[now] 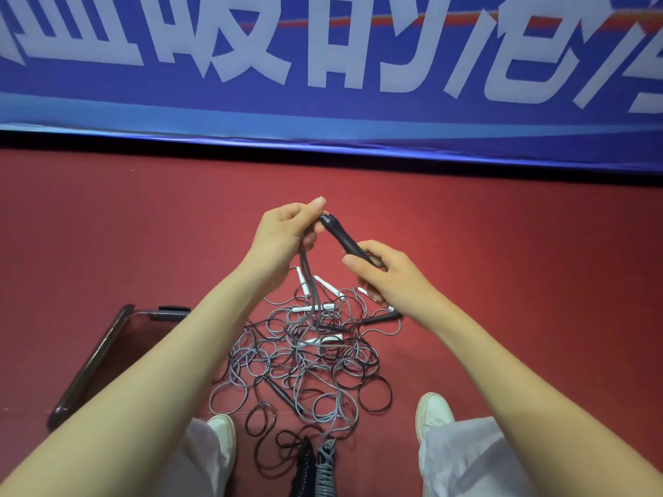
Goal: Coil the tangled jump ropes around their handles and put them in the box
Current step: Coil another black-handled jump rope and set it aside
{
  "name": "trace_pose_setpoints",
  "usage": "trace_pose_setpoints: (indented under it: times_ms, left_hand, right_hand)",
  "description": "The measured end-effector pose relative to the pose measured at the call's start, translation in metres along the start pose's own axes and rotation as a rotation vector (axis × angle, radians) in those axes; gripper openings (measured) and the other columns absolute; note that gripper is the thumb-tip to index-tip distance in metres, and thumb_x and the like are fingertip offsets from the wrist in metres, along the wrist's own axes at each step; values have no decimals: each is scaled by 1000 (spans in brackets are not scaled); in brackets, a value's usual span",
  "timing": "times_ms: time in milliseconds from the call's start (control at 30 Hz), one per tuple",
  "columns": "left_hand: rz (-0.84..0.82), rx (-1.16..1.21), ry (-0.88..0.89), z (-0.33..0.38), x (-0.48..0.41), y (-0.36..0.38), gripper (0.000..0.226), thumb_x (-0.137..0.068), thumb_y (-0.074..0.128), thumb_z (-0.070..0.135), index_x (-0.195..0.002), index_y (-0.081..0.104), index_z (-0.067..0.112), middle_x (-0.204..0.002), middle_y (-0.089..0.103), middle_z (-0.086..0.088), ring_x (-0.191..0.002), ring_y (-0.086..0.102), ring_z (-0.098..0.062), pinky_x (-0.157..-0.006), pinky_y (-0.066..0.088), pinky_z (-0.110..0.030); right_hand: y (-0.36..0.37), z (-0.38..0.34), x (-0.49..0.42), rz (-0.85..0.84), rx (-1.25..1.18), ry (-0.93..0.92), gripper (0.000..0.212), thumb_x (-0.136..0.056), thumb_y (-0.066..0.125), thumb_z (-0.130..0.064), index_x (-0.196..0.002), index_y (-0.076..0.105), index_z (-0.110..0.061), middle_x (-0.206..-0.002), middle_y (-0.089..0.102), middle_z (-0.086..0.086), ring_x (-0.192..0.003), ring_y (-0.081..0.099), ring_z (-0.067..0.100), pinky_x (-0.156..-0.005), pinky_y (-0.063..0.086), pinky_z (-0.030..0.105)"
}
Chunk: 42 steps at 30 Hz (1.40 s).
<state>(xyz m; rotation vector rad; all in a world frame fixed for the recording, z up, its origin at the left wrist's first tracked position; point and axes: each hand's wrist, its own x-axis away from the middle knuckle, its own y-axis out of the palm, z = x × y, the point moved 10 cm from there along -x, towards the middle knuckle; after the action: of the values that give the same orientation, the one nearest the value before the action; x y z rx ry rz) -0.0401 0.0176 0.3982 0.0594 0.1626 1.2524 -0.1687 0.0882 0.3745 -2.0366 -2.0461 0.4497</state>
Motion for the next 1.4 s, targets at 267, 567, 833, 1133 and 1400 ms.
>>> trace_pose_setpoints:
  times_ms: [267,567,833,1133,1400]
  left_hand:
    - [-8,17,17,1,-1,3,26,-95,58,31,-90,65,6,-61,52,4,-47,36,-9,-52,33,-19]
    - [58,122,-13,1,3,5,20,-90,65,29,-84,65,10,-61,53,7,-50,39,-8,-57,38,-20]
    - [-151,93,-53,2,19,38,16,-97,52,23,-98,63,11,-65,54,5,-50,46,-8,-52,44,-17]
    - [-100,377,-206,-16,41,66,11,-93,58,16,-88,58,7,-64,65,0,-57,63,-9,-63,58,-24]
    - [-83,178,-134,-20,45,66,4,-83,70,4,-83,66,6,-76,68,-4,-67,65,-12,-67,57,-26]
  right_hand:
    - [-12,-9,2,98,-11,-64,6,-91,63,-34,-95,65,-36,-65,53,-5,-47,40,5,-48,34,19]
    - [-18,-23,11,300,378,-186,18,-95,55,-41,-108,60,-31,-74,54,-12,-67,48,7,-63,38,29]
    - [-64,-33,1,466,-302,-246,9,-93,61,-24,-102,62,-28,-63,52,-10,-43,40,1,-41,32,15]
    - [-39,-26,-15,398,-761,-161,41,-97,52,-29,-104,46,11,-63,45,2,-33,30,6,-32,19,17]
    - [-48,-25,-18,403,-837,-128,23,-80,70,-18,-101,63,-13,-59,52,-2,-39,37,5,-37,25,18]
